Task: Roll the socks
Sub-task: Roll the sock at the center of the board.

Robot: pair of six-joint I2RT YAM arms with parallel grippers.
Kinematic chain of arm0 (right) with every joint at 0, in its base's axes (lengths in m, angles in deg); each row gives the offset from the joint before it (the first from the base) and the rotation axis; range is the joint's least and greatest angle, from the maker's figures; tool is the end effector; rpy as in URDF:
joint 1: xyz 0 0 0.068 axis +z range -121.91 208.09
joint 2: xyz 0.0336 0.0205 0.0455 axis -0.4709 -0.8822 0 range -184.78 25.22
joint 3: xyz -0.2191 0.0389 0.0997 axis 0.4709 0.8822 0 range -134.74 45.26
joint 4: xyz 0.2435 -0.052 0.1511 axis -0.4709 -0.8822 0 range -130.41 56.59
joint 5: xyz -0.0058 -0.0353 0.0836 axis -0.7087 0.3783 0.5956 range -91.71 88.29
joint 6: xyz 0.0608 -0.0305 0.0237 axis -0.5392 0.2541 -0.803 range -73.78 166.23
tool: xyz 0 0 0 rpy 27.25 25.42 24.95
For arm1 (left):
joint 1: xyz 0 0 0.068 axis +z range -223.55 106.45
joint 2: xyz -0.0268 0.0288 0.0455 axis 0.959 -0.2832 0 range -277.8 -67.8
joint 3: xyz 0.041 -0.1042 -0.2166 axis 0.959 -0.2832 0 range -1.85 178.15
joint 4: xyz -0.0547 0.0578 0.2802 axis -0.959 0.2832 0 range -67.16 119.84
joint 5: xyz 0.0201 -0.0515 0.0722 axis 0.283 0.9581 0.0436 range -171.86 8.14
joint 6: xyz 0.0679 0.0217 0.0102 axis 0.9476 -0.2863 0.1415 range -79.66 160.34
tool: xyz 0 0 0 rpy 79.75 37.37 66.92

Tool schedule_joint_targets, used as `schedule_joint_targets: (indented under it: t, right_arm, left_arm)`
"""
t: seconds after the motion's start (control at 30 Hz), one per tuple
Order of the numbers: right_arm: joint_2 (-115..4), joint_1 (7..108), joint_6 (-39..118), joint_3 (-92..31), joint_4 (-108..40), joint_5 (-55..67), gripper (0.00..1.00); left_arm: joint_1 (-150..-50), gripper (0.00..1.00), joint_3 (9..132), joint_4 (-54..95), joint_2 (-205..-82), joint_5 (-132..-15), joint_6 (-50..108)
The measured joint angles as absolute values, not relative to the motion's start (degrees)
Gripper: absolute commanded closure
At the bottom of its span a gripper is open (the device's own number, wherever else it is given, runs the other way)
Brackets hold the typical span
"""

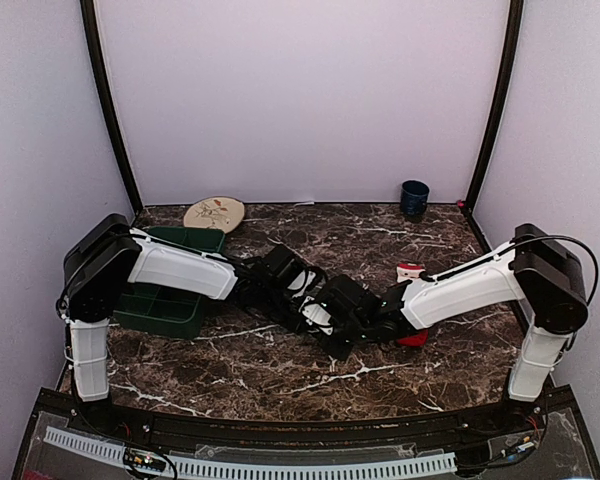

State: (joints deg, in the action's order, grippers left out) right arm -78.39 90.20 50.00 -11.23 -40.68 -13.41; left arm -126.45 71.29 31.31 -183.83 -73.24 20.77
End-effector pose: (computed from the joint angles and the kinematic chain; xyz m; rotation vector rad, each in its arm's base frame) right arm 0.1905 0.3339 0.0714 -1.2894 2.1411 0.1673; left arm 0.2638 -0.3637 0.0756 0.8104 2.4680 -0.6962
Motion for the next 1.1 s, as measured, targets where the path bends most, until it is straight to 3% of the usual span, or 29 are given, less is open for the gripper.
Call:
schedule_joint_targets:
  t: [0.17, 1.1]
  right_arm:
    - [-78.39, 90.11, 48.71, -11.23, -40.44, -12.80, 0.94]
    - [-77.84, 89.15, 43.55, -9.13, -37.64, -10.70, 1.00]
  left_arm:
    - [-126.45, 0.60, 71.29, 31.18, -183.70, -74.83, 18.91]
    - [-127.17, 0.47, 66.46, 31.49, -179.63, -82.99, 14.32]
